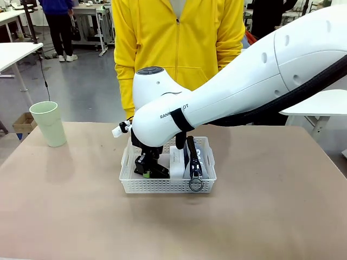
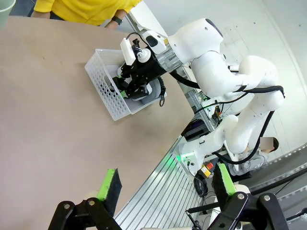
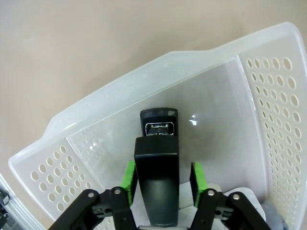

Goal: Efficiently arrange items inside the basket to fit them all.
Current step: Pick up the Stapler and place it inside the Organizing basket.

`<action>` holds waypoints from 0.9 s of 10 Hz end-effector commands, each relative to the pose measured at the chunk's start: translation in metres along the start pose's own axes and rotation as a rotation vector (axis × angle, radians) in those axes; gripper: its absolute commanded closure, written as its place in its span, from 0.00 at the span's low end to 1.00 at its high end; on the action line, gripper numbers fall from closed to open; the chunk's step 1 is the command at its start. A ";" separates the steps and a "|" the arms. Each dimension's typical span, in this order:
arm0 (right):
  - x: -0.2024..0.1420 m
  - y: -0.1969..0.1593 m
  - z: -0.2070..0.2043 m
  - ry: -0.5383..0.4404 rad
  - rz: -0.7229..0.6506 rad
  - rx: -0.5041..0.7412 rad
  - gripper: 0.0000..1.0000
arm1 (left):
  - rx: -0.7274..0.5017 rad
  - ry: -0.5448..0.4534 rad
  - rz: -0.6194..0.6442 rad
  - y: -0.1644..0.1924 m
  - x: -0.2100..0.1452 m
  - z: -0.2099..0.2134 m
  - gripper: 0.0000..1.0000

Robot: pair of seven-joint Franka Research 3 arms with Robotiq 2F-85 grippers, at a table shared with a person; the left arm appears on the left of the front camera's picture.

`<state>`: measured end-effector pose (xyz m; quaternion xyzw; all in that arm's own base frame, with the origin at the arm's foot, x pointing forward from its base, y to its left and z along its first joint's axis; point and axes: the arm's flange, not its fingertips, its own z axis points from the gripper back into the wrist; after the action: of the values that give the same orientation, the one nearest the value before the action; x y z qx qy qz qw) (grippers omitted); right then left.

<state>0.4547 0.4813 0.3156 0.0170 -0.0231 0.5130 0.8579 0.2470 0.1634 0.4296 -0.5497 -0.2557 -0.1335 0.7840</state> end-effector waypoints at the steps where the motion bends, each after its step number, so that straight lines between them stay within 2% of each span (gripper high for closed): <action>1: -0.004 0.001 0.003 -0.042 0.006 -0.001 0.00 | -0.015 -0.018 0.000 -0.004 0.002 -0.001 0.00; 3: -0.007 0.001 0.005 -0.055 0.004 -0.010 0.00 | -0.015 -0.018 0.000 -0.004 0.002 -0.001 0.00; 5: -0.027 -0.001 0.030 -0.106 0.006 -0.018 0.00 | -0.015 -0.018 0.000 -0.004 0.002 -0.001 0.00; 7: -0.074 -0.010 0.082 -0.205 0.028 0.007 0.00 | -0.015 -0.018 0.000 -0.004 0.002 -0.001 0.00; 9: -0.153 -0.022 0.145 -0.314 -0.003 0.099 0.00 | -0.015 -0.018 0.000 -0.004 0.002 -0.001 0.00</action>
<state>0.4300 0.3899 0.4280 0.0826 -0.1237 0.4988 0.8539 0.2468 0.1634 0.4300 -0.5495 -0.2564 -0.1338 0.7839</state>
